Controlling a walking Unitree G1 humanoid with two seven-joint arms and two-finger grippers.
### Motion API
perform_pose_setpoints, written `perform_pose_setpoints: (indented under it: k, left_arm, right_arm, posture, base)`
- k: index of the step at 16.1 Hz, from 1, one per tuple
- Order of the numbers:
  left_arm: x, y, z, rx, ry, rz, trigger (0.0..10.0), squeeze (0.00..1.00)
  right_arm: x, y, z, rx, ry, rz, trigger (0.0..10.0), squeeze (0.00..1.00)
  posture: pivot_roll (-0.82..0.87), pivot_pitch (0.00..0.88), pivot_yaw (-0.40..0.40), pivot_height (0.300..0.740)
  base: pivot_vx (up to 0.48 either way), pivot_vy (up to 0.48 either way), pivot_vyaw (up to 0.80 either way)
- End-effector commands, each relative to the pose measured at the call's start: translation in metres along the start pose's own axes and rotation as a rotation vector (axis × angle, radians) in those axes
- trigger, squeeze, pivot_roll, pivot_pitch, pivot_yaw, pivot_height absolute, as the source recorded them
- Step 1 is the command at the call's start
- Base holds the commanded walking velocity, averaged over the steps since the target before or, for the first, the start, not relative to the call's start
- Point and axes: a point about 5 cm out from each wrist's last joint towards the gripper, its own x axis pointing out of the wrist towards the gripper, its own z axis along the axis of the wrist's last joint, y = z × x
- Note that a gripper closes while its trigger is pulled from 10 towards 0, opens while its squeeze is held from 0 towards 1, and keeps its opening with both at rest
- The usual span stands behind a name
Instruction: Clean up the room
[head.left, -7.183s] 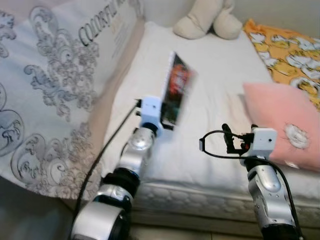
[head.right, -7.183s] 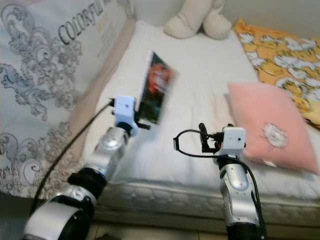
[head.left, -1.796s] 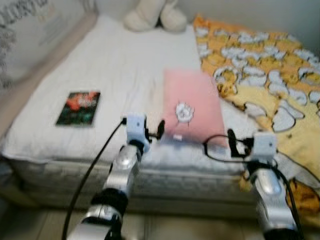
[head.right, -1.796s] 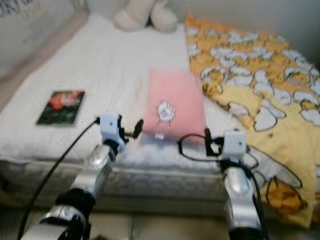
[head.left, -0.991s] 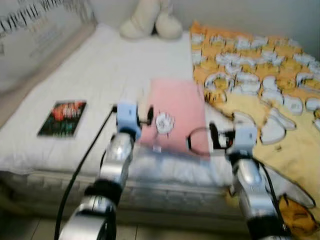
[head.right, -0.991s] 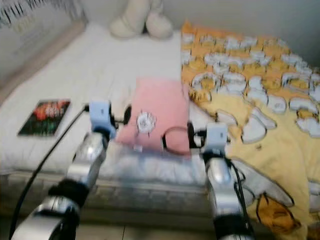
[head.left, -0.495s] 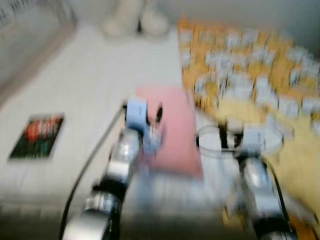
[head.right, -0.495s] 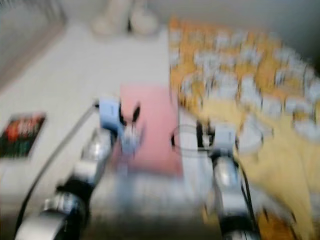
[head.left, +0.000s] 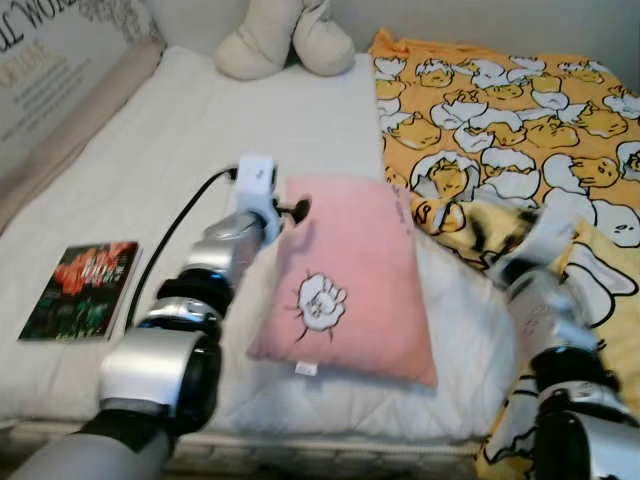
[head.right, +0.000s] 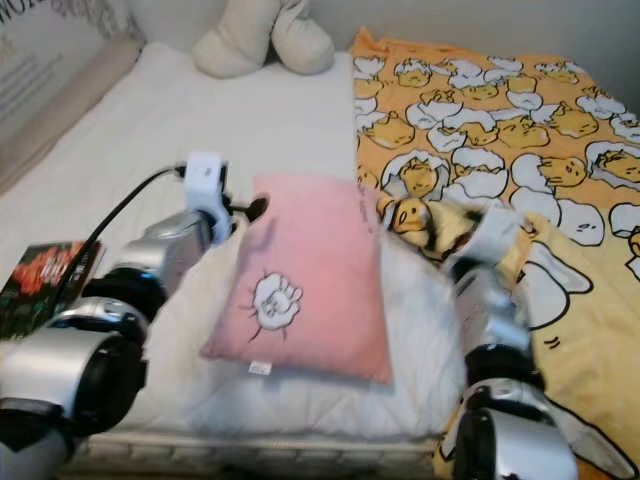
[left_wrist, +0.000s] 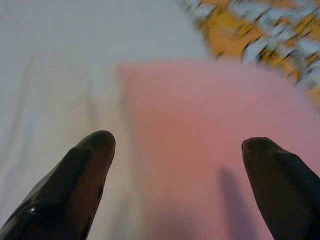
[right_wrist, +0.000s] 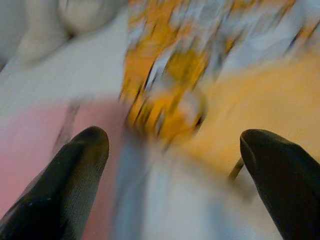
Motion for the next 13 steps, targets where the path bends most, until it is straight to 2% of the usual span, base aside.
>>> perform_pose_setpoints:
  k: [1, 3, 4, 5, 7, 8, 9, 10, 12, 13]
  left_arm:
    - [-0.003, 0.01, 0.007, -0.002, 0.014, -0.003, 10.0, 0.0]
    - [-0.005, 0.014, 0.002, -0.035, 0.071, -0.033, 10.0, 0.0]
    - [-0.004, 0.01, -0.002, -0.079, 0.088, -0.058, 10.0, 0.0]
    - [-0.001, -0.002, -0.008, -0.131, 0.105, -0.109, 10.0, 0.0]
    - [0.005, -0.034, -0.011, -0.201, 0.091, -0.228, 10.0, 0.0]
    - [0.007, -0.045, -0.014, -0.196, 0.095, -0.251, 10.0, 0.0]
    - [0.01, -0.064, -0.025, -0.18, 0.119, -0.284, 10.0, 0.0]
    - [0.01, -0.074, -0.034, -0.171, 0.144, -0.302, 10.0, 0.0]
    - [0.009, -0.083, -0.055, -0.113, 0.21, -0.287, 10.0, 0.0]
    - [0.008, -0.079, -0.066, -0.047, 0.245, -0.239, 10.0, 0.0]
  right_arm:
    - [0.002, 0.008, -0.004, 0.061, 0.034, 0.058, 10.0, 0.0]
    - [0.002, 0.013, -0.021, 0.146, 0.112, 0.086, 10.0, 0.0]
    - [0.003, 0.016, -0.028, 0.167, 0.136, 0.099, 10.0, 0.0]
    - [0.004, 0.022, -0.036, 0.191, 0.157, 0.106, 10.0, 0.0]
    - [0.004, 0.032, -0.05, 0.177, 0.192, 0.113, 10.0, 0.0]
    - [0.004, 0.035, -0.053, 0.169, 0.2, 0.113, 10.0, 0.0]
    - [0.005, 0.038, -0.055, 0.168, 0.21, 0.11, 10.0, 0.0]
    - [0.005, 0.039, -0.057, 0.169, 0.213, 0.106, 10.0, 0.0]
    - [0.005, 0.038, -0.06, 0.16, 0.224, 0.092, 10.0, 0.0]
    - [0.005, 0.036, -0.06, 0.158, 0.226, 0.078, 10.0, 0.0]
  posture:
    - [0.06, 0.017, 0.063, 0.74]
    - [0.06, 0.072, 0.065, 0.74]
    - [0.06, 0.094, 0.068, 0.74]
    - [0.05, 0.12, 0.073, 0.74]
    - [0.06, 0.152, 0.077, 0.74]
    - [0.07, 0.157, 0.075, 0.74]
    - [0.06, 0.16, 0.074, 0.74]
    - [0.06, 0.158, 0.073, 0.74]
    - [0.04, 0.155, 0.073, 0.74]
    - [0.03, 0.156, 0.075, 0.74]
  base:
    - [0.0, 0.0, 0.0]
    - [0.0, 0.0, 0.0]
    - [0.0, 0.0, 0.0]
    - [0.0, 0.0, 0.0]
    - [0.0, 0.0, 0.0]
    - [0.0, 0.0, 0.0]
    - [0.0, 0.0, 0.0]
    - [0.0, 0.0, 0.0]
    - [0.0, 0.0, 0.0]
    - [0.0, 0.0, 0.0]
